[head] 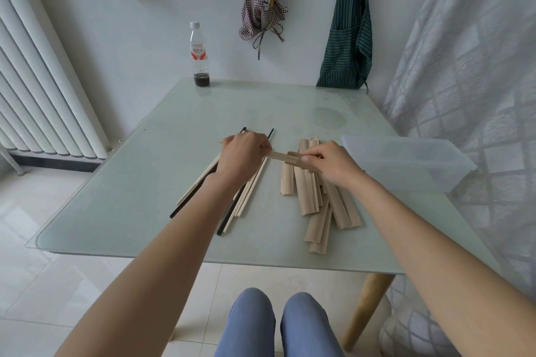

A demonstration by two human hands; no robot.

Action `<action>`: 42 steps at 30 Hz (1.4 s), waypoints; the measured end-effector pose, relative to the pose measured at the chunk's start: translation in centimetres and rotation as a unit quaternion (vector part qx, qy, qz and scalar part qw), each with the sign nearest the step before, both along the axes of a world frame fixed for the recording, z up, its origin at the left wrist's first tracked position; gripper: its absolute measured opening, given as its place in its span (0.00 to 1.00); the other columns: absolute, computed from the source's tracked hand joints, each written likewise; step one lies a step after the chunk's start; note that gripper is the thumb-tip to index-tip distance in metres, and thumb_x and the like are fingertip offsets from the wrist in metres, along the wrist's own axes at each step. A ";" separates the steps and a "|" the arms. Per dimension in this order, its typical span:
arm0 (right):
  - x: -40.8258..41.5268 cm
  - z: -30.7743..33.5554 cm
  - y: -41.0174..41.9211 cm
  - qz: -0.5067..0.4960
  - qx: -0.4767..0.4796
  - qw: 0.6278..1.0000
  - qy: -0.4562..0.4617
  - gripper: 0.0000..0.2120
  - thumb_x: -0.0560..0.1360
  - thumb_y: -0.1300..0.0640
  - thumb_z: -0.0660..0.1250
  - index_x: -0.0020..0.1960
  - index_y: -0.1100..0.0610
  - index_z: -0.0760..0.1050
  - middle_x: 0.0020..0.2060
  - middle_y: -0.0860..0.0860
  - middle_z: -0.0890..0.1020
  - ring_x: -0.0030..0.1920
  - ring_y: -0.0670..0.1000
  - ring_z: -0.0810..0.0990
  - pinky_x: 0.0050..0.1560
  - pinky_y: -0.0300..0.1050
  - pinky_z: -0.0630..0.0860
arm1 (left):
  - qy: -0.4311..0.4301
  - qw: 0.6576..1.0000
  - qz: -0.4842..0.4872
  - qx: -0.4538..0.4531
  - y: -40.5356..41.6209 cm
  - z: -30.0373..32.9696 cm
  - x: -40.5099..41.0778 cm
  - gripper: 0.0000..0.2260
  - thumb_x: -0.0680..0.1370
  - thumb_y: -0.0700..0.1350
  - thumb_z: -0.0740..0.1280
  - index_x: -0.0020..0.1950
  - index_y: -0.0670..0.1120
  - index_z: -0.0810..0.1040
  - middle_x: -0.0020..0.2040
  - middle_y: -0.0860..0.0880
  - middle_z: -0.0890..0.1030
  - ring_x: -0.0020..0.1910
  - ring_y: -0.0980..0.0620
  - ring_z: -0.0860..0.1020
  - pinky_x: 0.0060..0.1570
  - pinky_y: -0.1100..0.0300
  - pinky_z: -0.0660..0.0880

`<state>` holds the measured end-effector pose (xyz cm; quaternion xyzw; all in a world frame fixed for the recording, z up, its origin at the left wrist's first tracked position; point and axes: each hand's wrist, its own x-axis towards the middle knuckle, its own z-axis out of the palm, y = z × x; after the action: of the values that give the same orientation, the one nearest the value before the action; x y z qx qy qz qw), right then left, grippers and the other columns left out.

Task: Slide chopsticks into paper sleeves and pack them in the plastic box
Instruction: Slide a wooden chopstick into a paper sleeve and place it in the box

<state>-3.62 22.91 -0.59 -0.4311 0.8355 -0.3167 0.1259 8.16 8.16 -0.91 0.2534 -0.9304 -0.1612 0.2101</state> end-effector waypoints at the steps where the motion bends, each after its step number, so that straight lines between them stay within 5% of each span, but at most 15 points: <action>1: 0.3 0.1 -0.2 0.004 -0.001 1.000 -0.005 0.10 0.78 0.60 0.61 0.49 0.57 0.82 0.37 0.53 0.81 0.39 0.48 0.77 0.39 0.36 0.68 | 0.000 1.000 -0.007 0.004 0.3 0.0 -0.1 0.08 0.79 0.42 0.62 0.51 0.49 0.80 0.48 0.51 0.81 0.52 0.47 0.76 0.50 0.59 0.58; 7: 0.8 0.2 -0.1 0.014 0.000 1.000 -0.010 0.10 0.78 0.60 0.61 0.49 0.59 0.82 0.39 0.56 0.82 0.41 0.49 0.76 0.39 0.38 0.68 | -0.020 0.999 -0.032 0.017 1.1 0.3 -0.2 0.08 0.79 0.46 0.63 0.53 0.52 0.81 0.49 0.52 0.82 0.53 0.49 0.76 0.52 0.58 0.60; 13: 0.4 0.2 0.7 -0.009 -0.006 1.000 0.006 0.11 0.78 0.58 0.62 0.55 0.56 0.82 0.44 0.59 0.83 0.46 0.55 0.80 0.45 0.43 0.72 | 0.004 0.999 0.024 0.040 1.0 0.2 0.2 0.07 0.77 0.50 0.65 0.48 0.52 0.82 0.42 0.54 0.79 0.53 0.49 0.75 0.68 0.48 0.59; 16: 0.5 0.4 0.9 -0.013 0.000 1.000 0.024 0.11 0.78 0.58 0.62 0.55 0.56 0.82 0.46 0.57 0.82 0.42 0.49 0.77 0.36 0.31 0.67 | 0.022 0.998 0.015 0.060 2.0 0.6 -0.2 0.07 0.77 0.50 0.66 0.48 0.52 0.83 0.46 0.52 0.83 0.50 0.50 0.76 0.64 0.54 0.62; 19: 0.2 0.8 2.1 -0.030 -0.009 0.999 0.021 0.11 0.78 0.59 0.63 0.56 0.57 0.81 0.47 0.57 0.84 0.47 0.51 0.79 0.43 0.40 0.68 | 0.029 0.996 -0.002 0.085 2.7 0.9 -0.8 0.07 0.76 0.49 0.67 0.48 0.50 0.84 0.44 0.51 0.82 0.45 0.51 0.74 0.53 0.57 0.66; 22: -0.4 0.9 3.2 -0.033 0.006 0.999 0.023 0.11 0.79 0.59 0.61 0.55 0.58 0.81 0.43 0.57 0.83 0.41 0.51 0.78 0.43 0.44 0.71 | 0.020 0.992 -0.036 0.116 3.4 1.0 -1.9 0.06 0.75 0.48 0.68 0.46 0.50 0.84 0.45 0.49 0.83 0.49 0.46 0.78 0.53 0.53 0.73; 25: -1.8 0.8 5.0 -0.062 0.023 0.998 0.021 0.11 0.79 0.60 0.59 0.55 0.55 0.80 0.39 0.52 0.81 0.37 0.50 0.77 0.41 0.42 0.73 | 0.034 0.995 -0.038 0.089 5.4 1.2 -3.9 0.09 0.76 0.49 0.68 0.54 0.51 0.81 0.55 0.49 0.80 0.58 0.46 0.75 0.58 0.52 0.68; 28: -4.0 0.5 8.2 -0.162 -0.032 0.986 -0.001 0.10 0.78 0.60 0.58 0.52 0.54 0.78 0.40 0.54 0.82 0.32 0.48 0.78 0.41 0.41 0.75 | 0.143 0.987 0.003 0.077 8.3 1.6 -6.2 0.13 0.77 0.46 0.65 0.62 0.48 0.73 0.61 0.47 0.72 0.61 0.46 0.70 0.61 0.52 0.66; 30: -5.3 0.4 10.4 -0.221 -0.095 0.970 -0.019 0.12 0.78 0.61 0.58 0.58 0.54 0.75 0.40 0.54 0.81 0.32 0.49 0.77 0.38 0.41 0.76 | 0.189 0.979 0.008 0.082 10.0 1.6 -7.7 0.12 0.77 0.40 0.62 0.60 0.45 0.72 0.59 0.46 0.72 0.59 0.46 0.70 0.57 0.55 0.68; 34: -8.0 0.7 13.4 -0.218 -0.078 0.973 0.019 0.27 0.78 0.68 0.51 0.71 0.46 0.65 0.49 0.53 0.71 0.42 0.53 0.76 0.43 0.46 0.79 | 0.028 0.993 -0.112 0.002 13.4 1.0 -12.1 0.14 0.78 0.41 0.61 0.63 0.45 0.73 0.62 0.48 0.72 0.64 0.47 0.68 0.52 0.56 0.67; 38: -11.4 0.4 15.0 -0.218 0.025 0.964 0.151 0.21 0.77 0.71 0.53 0.65 0.58 0.73 0.57 0.56 0.67 0.56 0.55 0.72 0.61 0.39 0.67 | -0.140 0.964 -0.195 -0.113 14.9 0.0 -16.0 0.32 0.75 0.54 0.68 0.74 0.44 0.61 0.74 0.45 0.62 0.73 0.45 0.60 0.68 0.51 0.62; 42: -13.2 -0.1 15.9 -0.224 0.169 0.933 0.226 0.17 0.75 0.70 0.57 0.62 0.64 0.71 0.62 0.56 0.65 0.60 0.57 0.66 0.51 0.49 0.74 | -0.205 0.948 -0.181 -0.163 14.6 -0.3 -17.6 0.23 0.75 0.50 0.70 0.64 0.42 0.68 0.60 0.45 0.73 0.61 0.45 0.72 0.47 0.56 0.68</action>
<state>-16.78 38.82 -0.66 -0.2650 0.9580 -0.0851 -0.0693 -9.41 22.77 -1.20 0.0711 -0.9972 0.0128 0.0208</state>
